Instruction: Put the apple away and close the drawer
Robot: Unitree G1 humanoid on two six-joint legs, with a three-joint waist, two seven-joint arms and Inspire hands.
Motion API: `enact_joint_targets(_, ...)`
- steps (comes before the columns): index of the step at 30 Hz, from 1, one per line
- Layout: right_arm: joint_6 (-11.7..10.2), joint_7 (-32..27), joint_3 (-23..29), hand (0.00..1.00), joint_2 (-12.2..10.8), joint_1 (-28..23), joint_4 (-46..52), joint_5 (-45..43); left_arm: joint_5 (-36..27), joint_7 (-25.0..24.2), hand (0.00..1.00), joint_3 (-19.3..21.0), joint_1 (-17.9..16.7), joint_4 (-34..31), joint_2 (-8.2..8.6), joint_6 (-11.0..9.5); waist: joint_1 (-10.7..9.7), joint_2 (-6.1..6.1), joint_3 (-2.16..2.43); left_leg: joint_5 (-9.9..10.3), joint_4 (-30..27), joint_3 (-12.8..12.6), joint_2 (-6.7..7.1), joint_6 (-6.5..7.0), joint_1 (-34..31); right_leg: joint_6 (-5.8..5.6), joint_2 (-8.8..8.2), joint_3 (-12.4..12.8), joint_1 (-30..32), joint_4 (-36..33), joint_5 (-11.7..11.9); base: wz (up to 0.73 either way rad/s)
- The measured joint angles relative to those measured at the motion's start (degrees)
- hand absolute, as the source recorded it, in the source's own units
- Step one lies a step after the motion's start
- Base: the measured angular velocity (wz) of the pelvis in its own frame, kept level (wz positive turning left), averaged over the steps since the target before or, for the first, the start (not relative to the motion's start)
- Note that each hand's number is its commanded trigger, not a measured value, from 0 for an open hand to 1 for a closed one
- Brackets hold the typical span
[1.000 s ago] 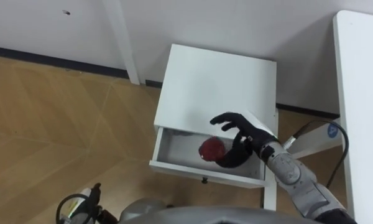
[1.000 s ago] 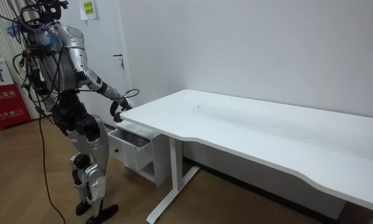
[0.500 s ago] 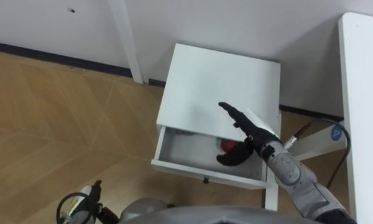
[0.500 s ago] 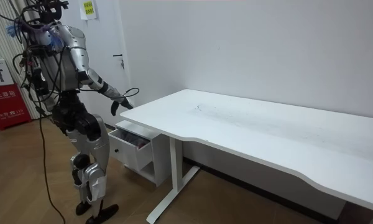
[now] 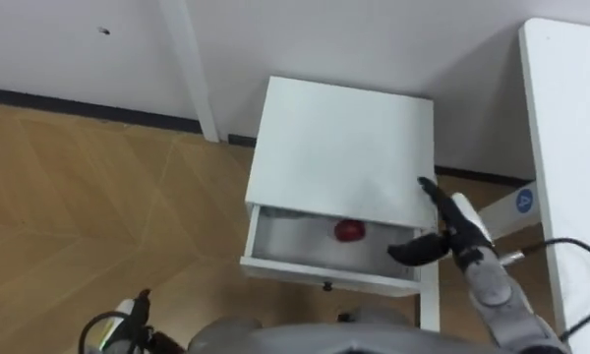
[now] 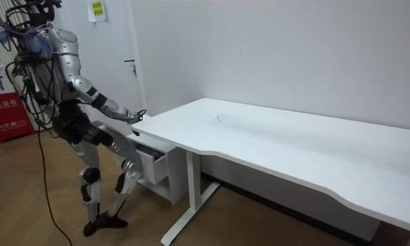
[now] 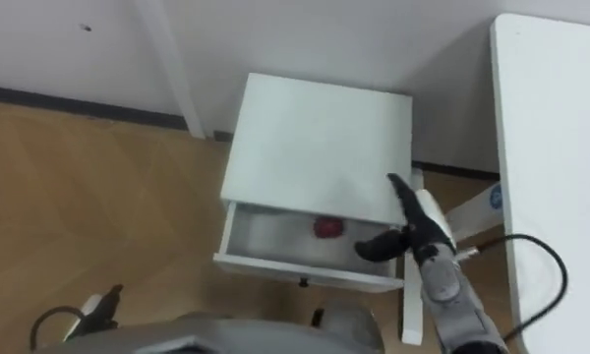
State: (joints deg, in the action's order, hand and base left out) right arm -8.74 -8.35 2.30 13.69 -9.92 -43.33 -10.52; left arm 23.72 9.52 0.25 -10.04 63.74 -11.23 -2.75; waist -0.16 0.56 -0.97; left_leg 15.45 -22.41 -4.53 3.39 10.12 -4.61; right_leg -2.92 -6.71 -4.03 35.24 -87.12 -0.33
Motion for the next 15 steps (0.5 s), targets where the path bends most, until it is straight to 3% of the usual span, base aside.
enact_joint_targets(1,0.0,-1.1,0.3,0.0,1.0,-0.5,-2.1,2.6,-1.4,-0.1,0.0,0.2,0.9,1.1,-0.11,0.2,-0.7,2.09,-0.19,0.4,-1.6,0.1,-1.75,-0.02,-0.9,1.2,1.5,0.1,5.6,-12.9,-2.8,-0.11)
enact_joint_targets(3,0.1,-1.5,-0.4,0.0,2.0,-0.6,-5.4,4.3,-1.8,-0.1,0.0,1.4,0.9,0.9,-0.57,0.4,-1.1,3.33,-0.24,1.0,-2.1,0.1,-3.15,-0.64,-1.4,0.94,1.65,0.7,9.4,-20.5,-5.3,-0.07)
enact_joint_targets(5,0.3,-1.5,-1.8,0.0,1.7,-0.6,-8.1,6.3,-1.7,0.0,0.0,2.1,0.1,1.1,-1.4,0.6,-1.2,2.82,-0.47,1.2,-2.4,0.2,-2.84,-0.79,-1.1,-0.02,0.94,2.1,5.9,-12.5,-6.4,0.01)
enact_joint_targets(7,1.2,-1.3,-3.5,0.0,0.8,-0.3,-10.8,8.8,-2.3,0.0,0.0,2.7,-1.7,0.4,-1.7,0.5,-1.0,1.92,-0.53,1.4,-2.4,0.5,-1.46,-0.79,-0.9,-1.32,0.69,1.9,-8.4,16.9,-7.2,0.09)
enact_joint_targets(8,1.3,-1.2,-3.6,0.0,0.7,-0.2,-11.4,9.5,-2.9,0.0,0.0,2.8,-2.0,0.4,-1.69,0.6,-0.9,1.31,-0.52,1.4,-2.4,0.5,-1.02,-0.81,-1.3,-1.65,0.63,1.8,-12.0,24.4,-7.5,0.06)
enact_joint_targets(9,1.5,-0.9,-3.6,0.0,0.4,-0.2,-12.5,10.4,-3.7,0.0,0.0,3.0,-2.4,0.3,-1.69,0.8,-0.3,0.31,-0.01,1.2,-2.1,0.5,0.11,-1.16,-2.1,-2.24,0.65,1.5,-18.5,37.2,-8.4,0.0)
enact_joint_targets(11,2.2,-0.6,-3.7,0.0,-0.2,-0.2,-12.9,10.5,-6.0,0.7,0.0,2.9,-2.3,0.2,-1.71,0.8,1.5,-1.48,0.6,0.2,-0.4,0.0,1.52,-2.72,-2.7,-2.19,0.92,0.4,-25.5,52.6,-10.9,-0.12)
enact_joint_targets(12,2.1,-0.2,-3.8,0.0,-0.4,0.2,-13.5,10.5,-7.7,1.3,0.0,2.9,-2.2,-0.1,-1.37,0.8,2.4,-2.36,0.56,-0.6,0.8,-0.2,1.7,-3.76,-2.8,-1.72,0.83,-0.9,-29.0,60.7,-11.4,-0.17)
enact_joint_targets(14,2.1,-0.1,-3.9,0.0,-1.1,1.5,-16.1,10.2,-8.4,1.6,0.0,3.1,-2.3,-0.7,-1.36,0.8,2.6,-3.81,0.84,-1.6,2.5,-0.3,1.72,-5.47,-2.7,-0.73,1.21,-2.0,-32.7,69.4,-10.7,0.02)
enact_joint_targets(15,2.1,0.3,-3.8,0.0,-1.4,2.2,-17.4,9.7,-8.4,1.7,0.0,3.1,-2.1,-0.8,-1.28,0.8,2.6,-4.13,0.85,-1.7,2.8,-0.2,1.52,-5.63,-2.7,-0.46,1.71,-2.7,-34.5,73.1,-10.3,0.08)
